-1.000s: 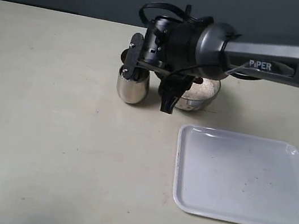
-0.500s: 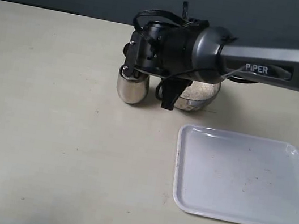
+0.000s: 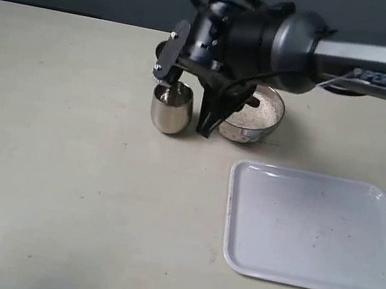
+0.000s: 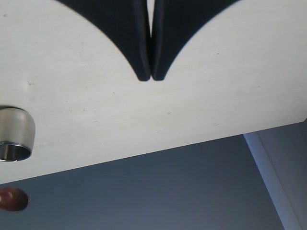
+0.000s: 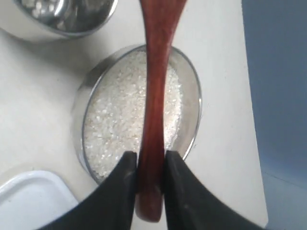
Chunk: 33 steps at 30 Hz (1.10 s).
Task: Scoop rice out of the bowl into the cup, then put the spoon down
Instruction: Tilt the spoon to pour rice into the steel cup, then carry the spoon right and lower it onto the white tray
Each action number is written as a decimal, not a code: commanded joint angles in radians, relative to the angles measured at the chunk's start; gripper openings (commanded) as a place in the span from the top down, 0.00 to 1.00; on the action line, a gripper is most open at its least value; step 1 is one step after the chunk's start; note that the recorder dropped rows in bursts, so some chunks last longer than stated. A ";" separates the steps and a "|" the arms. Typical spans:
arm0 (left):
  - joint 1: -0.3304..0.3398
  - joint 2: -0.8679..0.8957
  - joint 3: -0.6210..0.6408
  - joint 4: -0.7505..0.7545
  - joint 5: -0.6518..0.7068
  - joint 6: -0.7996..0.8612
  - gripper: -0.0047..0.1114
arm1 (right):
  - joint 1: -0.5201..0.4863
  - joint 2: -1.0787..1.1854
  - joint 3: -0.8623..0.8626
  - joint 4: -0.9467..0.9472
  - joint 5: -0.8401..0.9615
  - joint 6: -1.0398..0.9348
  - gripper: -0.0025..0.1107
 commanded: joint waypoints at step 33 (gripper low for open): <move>-0.003 -0.004 -0.005 -0.001 0.002 -0.004 0.96 | -0.192 -0.517 0.808 0.438 -0.067 -0.155 0.99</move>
